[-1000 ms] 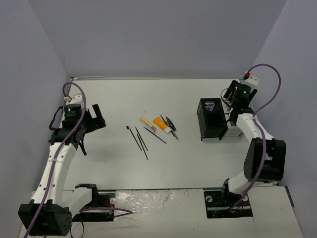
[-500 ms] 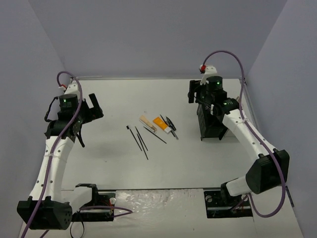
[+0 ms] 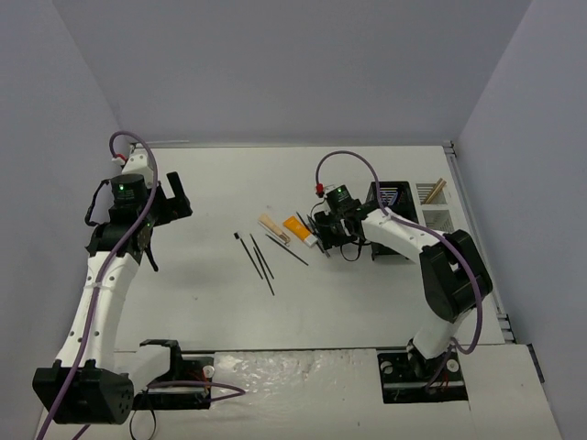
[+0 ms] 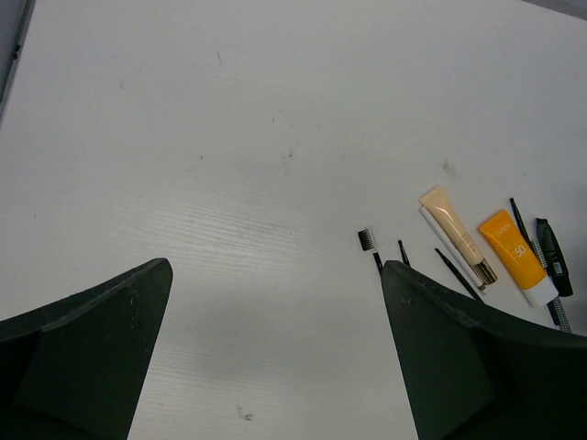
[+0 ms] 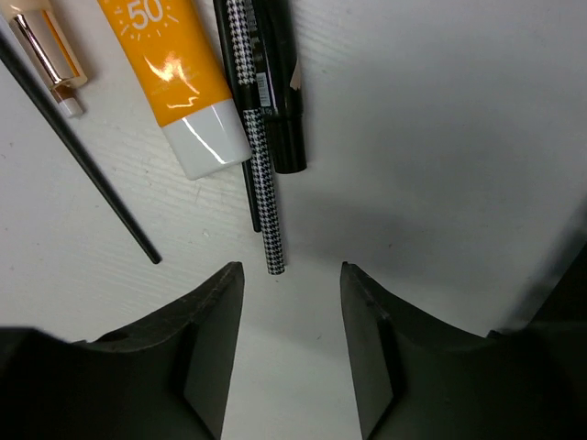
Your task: Organize the makeup
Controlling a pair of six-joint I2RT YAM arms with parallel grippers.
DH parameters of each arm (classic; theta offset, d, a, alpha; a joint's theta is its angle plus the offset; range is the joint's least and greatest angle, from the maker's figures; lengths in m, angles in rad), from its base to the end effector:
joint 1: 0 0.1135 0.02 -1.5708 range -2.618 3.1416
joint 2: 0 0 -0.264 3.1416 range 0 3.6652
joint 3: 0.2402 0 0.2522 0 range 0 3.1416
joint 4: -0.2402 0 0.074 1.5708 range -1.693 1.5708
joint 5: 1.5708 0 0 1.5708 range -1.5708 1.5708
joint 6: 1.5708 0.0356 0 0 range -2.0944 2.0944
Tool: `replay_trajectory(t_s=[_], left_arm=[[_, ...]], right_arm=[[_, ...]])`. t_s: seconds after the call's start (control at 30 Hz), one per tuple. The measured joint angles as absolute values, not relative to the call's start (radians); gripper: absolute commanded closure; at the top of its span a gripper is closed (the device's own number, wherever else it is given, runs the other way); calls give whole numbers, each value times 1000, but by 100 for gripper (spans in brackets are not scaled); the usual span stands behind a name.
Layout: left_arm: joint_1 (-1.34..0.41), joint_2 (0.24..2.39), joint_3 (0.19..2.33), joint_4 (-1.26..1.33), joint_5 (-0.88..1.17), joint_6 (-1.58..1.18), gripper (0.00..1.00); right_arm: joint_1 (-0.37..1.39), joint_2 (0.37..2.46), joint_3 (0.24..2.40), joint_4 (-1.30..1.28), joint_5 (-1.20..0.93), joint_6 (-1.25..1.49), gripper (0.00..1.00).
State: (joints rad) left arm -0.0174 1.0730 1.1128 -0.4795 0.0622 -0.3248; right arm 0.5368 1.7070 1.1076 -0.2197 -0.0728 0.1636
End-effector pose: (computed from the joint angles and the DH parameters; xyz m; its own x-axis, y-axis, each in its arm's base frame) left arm 0.2354 -0.0063 0.3685 -0.4268 -0.3111 -0.8491 -0.0660 0.9472 -0.3138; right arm 0.3138 0.1898 0.2064 -0.7094 -0.2331 -0.6651 -0.4431 0.8814 0.1636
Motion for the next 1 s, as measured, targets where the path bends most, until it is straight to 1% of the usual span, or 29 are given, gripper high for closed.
replay_trajectory(t_s=[0.17,0.53,0.8,0.9,1.0], left_arm=[[-17,1054,1092,-470,57,-320,3],[-17,1052,1092,-465,54,-317,3],[-17,1052,1092,-465,51,-316,3],[-17,1051,1092,-465,49,-316,3],[-17,1049,1092,-465,48,-315,3]], right_arm=[[546,1729,1097,-221,-80,164,66],[562,1800,1086,-220,-79,156,75],[571,1801,1086,-220,-75,154,78],[571,1804,1086,-220,-71,152,84],[573,1810,1086,-216,-62,150,95]])
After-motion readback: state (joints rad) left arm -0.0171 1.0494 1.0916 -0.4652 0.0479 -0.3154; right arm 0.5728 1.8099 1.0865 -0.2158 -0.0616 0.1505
